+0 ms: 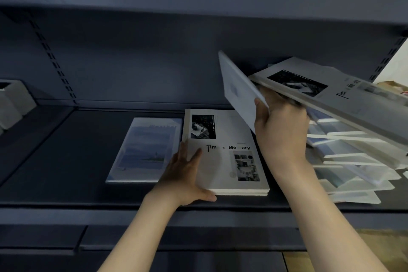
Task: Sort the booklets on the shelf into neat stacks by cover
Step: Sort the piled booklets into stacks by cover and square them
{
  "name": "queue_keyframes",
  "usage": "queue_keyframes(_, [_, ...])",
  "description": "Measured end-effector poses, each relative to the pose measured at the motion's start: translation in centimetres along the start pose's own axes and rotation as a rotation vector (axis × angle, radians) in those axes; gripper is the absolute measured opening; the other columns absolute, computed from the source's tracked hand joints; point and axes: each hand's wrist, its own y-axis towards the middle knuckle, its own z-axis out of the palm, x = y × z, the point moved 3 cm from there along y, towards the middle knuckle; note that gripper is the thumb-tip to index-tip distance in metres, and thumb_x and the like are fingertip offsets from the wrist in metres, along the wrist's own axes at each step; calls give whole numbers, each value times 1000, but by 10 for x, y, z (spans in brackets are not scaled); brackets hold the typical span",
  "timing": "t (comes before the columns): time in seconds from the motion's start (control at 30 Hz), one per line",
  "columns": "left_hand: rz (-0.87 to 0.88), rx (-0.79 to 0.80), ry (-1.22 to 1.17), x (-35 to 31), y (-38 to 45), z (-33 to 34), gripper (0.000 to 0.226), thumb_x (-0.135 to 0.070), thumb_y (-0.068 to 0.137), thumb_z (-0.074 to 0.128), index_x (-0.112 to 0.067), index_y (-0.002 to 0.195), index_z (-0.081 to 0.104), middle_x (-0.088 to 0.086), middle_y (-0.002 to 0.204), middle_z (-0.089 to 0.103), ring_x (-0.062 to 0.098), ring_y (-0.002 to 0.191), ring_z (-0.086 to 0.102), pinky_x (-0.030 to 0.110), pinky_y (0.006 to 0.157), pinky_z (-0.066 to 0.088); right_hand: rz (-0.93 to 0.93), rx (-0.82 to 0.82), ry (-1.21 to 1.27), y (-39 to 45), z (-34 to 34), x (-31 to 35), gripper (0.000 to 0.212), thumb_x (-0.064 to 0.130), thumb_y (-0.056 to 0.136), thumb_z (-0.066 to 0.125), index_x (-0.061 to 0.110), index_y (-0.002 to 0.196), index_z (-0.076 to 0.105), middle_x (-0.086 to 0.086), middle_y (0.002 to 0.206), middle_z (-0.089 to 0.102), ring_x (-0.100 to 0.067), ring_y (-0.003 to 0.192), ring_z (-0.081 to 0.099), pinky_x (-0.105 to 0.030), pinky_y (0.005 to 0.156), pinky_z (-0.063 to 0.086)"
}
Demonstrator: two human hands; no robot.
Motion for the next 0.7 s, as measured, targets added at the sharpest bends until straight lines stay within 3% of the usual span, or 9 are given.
queue_keyframes(0.2, [23,-47,-13,0,-4,0,110,-56,69,70,-28,148,-1,0,154,-18,27,142,-1,39,114,14,14,8,-15,0,1,5,14,1,75,72,1,89,69,-15,55,62,-34,45,60,-24,53,32])
queue_keyframes(0.33, [-9,15,-89,4,-6,-1,113,-63,67,67,-33,147,-6,-6,153,-20,25,142,-9,43,114,11,14,15,-16,0,0,8,13,0,76,70,2,89,69,-15,55,63,-34,45,60,-24,49,35])
queue_keyframes(0.4, [-9,-48,-239,1,-8,-12,98,-67,74,55,-33,148,0,-6,156,-8,18,143,-6,42,115,11,14,28,-12,-4,1,11,18,-2,74,71,3,91,69,-16,58,64,-34,45,61,-26,44,42])
queue_keyframes(0.43, [6,-145,-376,-4,-7,-21,84,-65,81,46,-30,148,10,-7,156,7,14,142,6,36,113,14,13,34,-24,-6,3,15,22,-4,72,71,3,92,69,-16,58,64,-33,44,60,-28,41,44])
queue_keyframes(0.5, [-28,-240,-819,-15,-1,-42,69,-65,86,28,-24,141,33,-8,141,39,8,124,38,27,106,25,-6,54,-58,-13,7,24,28,-6,68,72,5,94,69,-14,59,65,-30,43,61,-30,38,46])
queue_keyframes(0.57, [-25,-181,-1233,-28,9,-57,71,-67,86,17,-19,130,44,6,123,60,13,104,59,29,95,43,-53,69,-79,-23,13,33,27,-5,69,72,6,93,70,-11,60,66,-26,41,61,-27,35,44])
queue_keyframes(0.63, [-28,-202,-1313,-37,14,-70,72,-67,88,17,-12,113,56,11,100,70,18,90,68,28,78,52,-101,83,-69,-37,18,42,28,-1,70,74,9,95,70,-7,64,68,-22,41,61,-23,34,41])
queue_keyframes(0.7, [-94,-303,-1144,-37,19,-75,69,-67,88,28,-9,92,66,8,82,73,14,73,70,23,64,52,-143,110,-40,-50,23,47,25,1,76,68,11,98,70,-3,70,70,-17,45,63,-21,36,41])
